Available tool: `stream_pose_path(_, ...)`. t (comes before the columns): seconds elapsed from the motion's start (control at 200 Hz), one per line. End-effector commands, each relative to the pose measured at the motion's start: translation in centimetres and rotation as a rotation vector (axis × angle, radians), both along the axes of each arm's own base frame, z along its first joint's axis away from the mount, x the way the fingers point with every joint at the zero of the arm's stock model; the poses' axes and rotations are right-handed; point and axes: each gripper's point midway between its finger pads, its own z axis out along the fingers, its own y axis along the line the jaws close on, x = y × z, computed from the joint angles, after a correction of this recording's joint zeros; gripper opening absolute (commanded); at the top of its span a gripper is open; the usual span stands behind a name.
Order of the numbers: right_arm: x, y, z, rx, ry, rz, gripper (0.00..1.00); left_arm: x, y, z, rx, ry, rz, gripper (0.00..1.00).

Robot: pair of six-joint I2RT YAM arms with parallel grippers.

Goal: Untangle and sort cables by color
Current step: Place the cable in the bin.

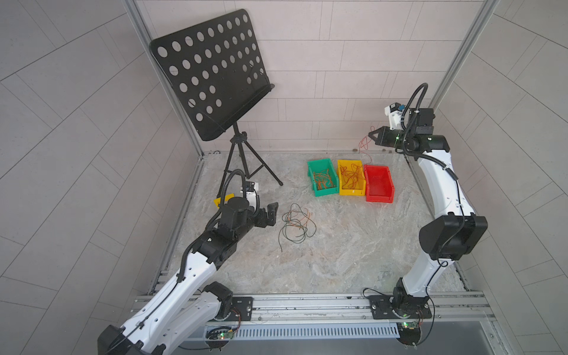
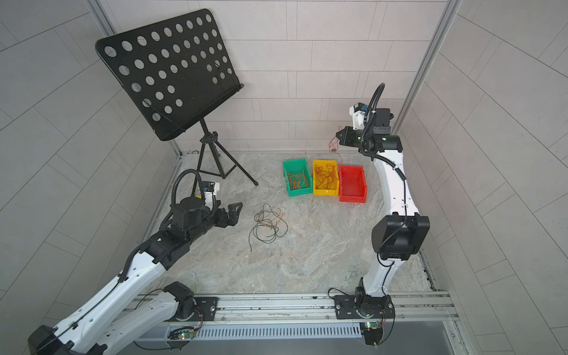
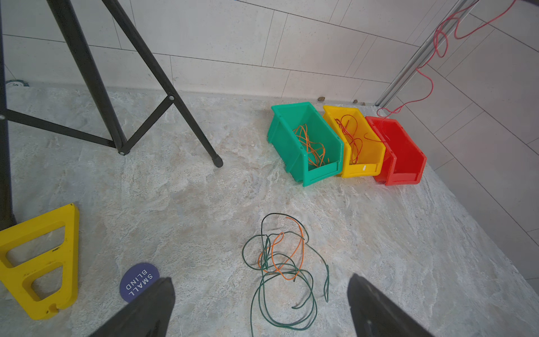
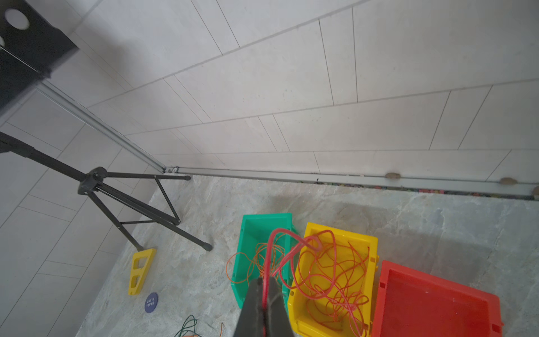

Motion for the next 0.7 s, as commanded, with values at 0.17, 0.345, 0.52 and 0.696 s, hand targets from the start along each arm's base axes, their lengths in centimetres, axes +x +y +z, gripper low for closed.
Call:
stream_pose_path(0.17,0.3,1.1,-3.7,-0.026,0.062,0.037,0.00,0.1,0.6,0.1,0.014,-0.017,0.017,1.00)
stream_pose_path(0.345,1.1,0.8,-7.0,-0.095,0.117,0.000,0.00,0.0,0.5,0.0,0.007,-0.018,0.014,1.00)
stream_pose_path(0.52,2.1,0.2,-11.4,-0.211,0.193,-0.047,0.00,-0.1,0.7,0.0,0.012,-0.021,0.017,1.00)
stream_pose_path(0.696,2.7,0.6,-14.1,-0.318,0.217,-0.060,0.00,-0.1,0.8,-0.1,0.014,-0.020,0.020,1.00)
